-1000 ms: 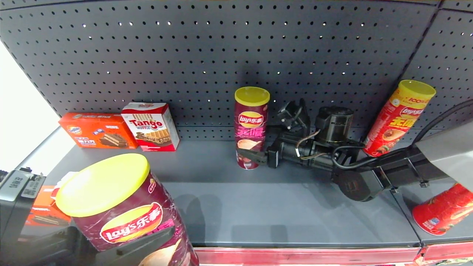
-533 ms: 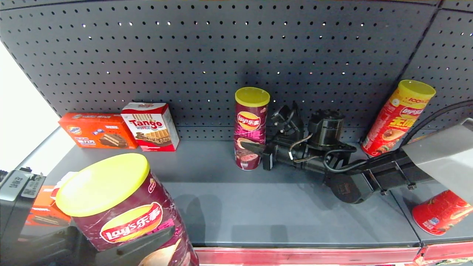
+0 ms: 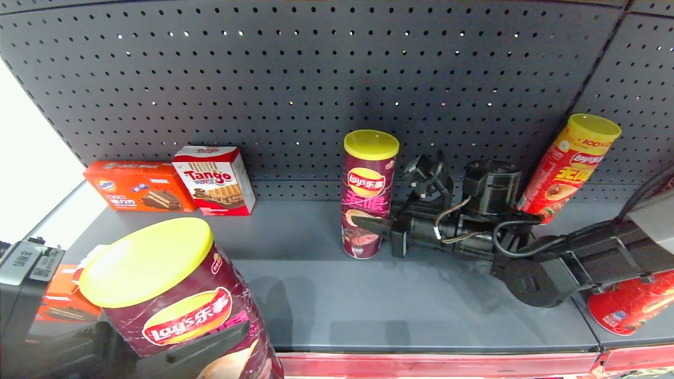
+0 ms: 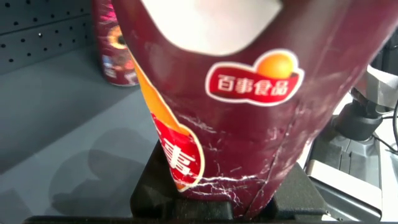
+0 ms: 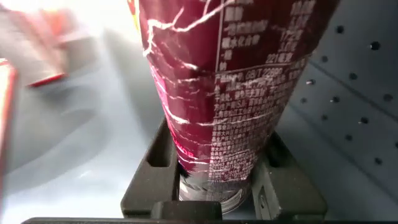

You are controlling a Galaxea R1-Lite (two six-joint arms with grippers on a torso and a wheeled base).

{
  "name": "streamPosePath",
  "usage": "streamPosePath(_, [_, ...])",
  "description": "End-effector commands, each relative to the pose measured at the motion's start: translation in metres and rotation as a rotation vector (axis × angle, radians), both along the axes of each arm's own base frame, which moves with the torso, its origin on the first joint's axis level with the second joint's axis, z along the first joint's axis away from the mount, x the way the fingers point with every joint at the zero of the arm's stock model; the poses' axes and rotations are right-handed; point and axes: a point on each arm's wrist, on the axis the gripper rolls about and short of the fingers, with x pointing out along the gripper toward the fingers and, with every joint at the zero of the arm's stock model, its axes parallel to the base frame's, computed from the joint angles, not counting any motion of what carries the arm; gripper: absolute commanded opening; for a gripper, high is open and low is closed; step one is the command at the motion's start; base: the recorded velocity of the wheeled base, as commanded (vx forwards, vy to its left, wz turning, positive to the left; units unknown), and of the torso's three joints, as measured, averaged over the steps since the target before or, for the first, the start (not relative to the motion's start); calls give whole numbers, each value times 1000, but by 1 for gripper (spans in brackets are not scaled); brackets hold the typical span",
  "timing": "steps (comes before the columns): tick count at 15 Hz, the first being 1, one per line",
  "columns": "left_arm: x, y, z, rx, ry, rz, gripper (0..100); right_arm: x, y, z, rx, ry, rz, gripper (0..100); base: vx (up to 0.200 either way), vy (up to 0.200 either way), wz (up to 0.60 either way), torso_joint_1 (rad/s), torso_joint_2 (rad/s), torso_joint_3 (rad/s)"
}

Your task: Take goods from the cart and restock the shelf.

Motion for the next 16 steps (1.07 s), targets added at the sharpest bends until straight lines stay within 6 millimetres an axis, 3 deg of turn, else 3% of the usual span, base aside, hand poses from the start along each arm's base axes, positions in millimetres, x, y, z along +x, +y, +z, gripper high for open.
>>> streamPosePath(1, [0,0,1,-2,-3,0,0,-37,-20,25,22,-35,44,0,0,0,0,0,0,0])
streamPosePath(2, [0,0,1,-2,-3,0,0,-37,-20,25,22,-35,44,0,0,0,0,0,0,0])
streamPosePath(4, [1,0,2,-3,-5,-2,0,-74,-43,27,11,-20,118,0,0,0,0,0,0,0])
streamPosePath(7, [1,0,2,-3,-5,-2,0,-96,-57,13,-24,10,131,0,0,0,0,0,0,0])
streamPosePath(13, [2,-1,2,-3,-5,0,0,-108,-67,-20,-75,57,142,0,0,0,0,0,0,0])
streamPosePath(16, [3,-1,2,0,0,-2,0,-100,-64,-29,-88,58,136,0,0,0,0,0,0,0])
